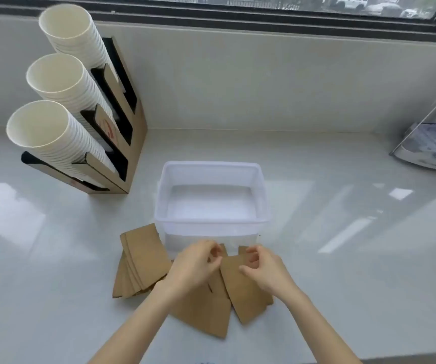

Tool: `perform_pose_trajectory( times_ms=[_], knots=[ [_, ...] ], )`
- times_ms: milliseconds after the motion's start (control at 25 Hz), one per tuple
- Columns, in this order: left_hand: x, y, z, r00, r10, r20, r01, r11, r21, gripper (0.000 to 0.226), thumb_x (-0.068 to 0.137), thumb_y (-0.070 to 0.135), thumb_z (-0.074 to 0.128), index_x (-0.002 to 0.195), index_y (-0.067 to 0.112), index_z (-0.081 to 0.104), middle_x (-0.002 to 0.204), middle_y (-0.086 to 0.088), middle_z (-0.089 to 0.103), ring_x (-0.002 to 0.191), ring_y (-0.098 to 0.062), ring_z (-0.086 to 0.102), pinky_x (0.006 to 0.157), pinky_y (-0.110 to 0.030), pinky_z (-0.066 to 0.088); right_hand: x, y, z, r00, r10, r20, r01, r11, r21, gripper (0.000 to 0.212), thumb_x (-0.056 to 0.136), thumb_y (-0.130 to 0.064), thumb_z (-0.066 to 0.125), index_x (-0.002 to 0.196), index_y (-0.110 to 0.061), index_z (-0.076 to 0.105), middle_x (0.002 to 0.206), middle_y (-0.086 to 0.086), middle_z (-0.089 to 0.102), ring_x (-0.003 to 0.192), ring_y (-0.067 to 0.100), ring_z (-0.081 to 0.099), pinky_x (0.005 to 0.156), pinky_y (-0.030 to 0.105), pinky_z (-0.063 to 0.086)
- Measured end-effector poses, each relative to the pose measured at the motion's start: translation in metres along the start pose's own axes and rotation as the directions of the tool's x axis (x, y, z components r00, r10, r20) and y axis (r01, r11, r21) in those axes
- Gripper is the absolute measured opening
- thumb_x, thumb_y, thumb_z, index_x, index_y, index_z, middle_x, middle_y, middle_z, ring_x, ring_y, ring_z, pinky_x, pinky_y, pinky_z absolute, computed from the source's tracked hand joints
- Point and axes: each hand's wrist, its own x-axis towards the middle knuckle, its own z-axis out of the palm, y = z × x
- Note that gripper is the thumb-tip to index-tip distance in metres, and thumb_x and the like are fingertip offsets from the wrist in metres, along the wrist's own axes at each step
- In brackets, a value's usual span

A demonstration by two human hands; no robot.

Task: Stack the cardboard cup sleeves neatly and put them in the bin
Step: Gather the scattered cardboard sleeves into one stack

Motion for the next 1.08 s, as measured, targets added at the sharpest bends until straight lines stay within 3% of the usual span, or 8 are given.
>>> perform_pose_trajectory(
  times_ms=[120,360,600,760,1080],
  knots=[
    [0.004,-0.003,0.013,0.998,-0.038,0.053,0.034,0.997,0.069,0.033,0.087,0.032,0.047,0.117,0.018,0.052,0.114,0.001,0.057,0.1,-0.014,0.057,0.082,-0.031,0.049,0.003,0.002,0.008,0.998,0.049,0.034,-0.043,0.986,-0.161,0.06,0.079,-0.037,0.061,0.129,-0.012,0.038,0.131,0.007,0.043,0.121,0.024,0.045,0.098,0.036,0.043],
    [0.008,-0.007,0.033,0.995,-0.069,0.066,0.061,0.992,0.11,0.045,0.086,0.035,0.049,0.128,0.019,0.043,0.123,-0.001,0.047,0.111,-0.018,0.049,0.084,-0.031,0.046,0.005,-0.002,0.025,0.996,0.082,-0.02,-0.084,0.953,-0.293,0.06,0.077,-0.038,0.061,0.123,-0.008,0.037,0.131,0.012,0.038,0.125,0.03,0.036,0.1,0.038,0.036],
    [0.01,-0.008,0.041,0.995,-0.068,0.078,0.063,0.995,0.072,0.044,0.084,0.032,0.053,0.123,0.016,0.044,0.119,-0.004,0.046,0.106,-0.019,0.05,0.086,-0.033,0.047,0.008,0.0,0.033,0.996,0.064,-0.056,-0.075,0.967,-0.245,0.052,0.077,-0.031,0.062,0.119,-0.009,0.039,0.128,0.01,0.042,0.123,0.028,0.037,0.099,0.037,0.037],
    [0.009,-0.008,0.045,0.997,-0.047,0.065,0.038,0.99,0.132,0.043,0.082,0.032,0.056,0.119,0.015,0.043,0.122,-0.004,0.045,0.114,-0.019,0.043,0.087,-0.03,0.046,0.006,0.0,0.037,0.996,0.013,-0.089,-0.032,0.977,-0.213,0.046,0.079,-0.027,0.061,0.118,-0.012,0.04,0.126,0.008,0.043,0.121,0.025,0.038,0.097,0.034,0.037],
    [0.015,-0.004,0.045,0.99,-0.091,0.107,0.07,0.98,0.186,0.04,0.081,0.026,0.057,0.114,0.008,0.043,0.123,-0.012,0.046,0.114,-0.026,0.041,0.095,-0.035,0.04,0.003,0.003,0.042,0.996,-0.032,-0.078,0.021,0.991,-0.133,0.052,0.082,-0.023,0.061,0.126,-0.012,0.037,0.129,0.009,0.038,0.122,0.025,0.037,0.103,0.031,0.036]
  ],
)
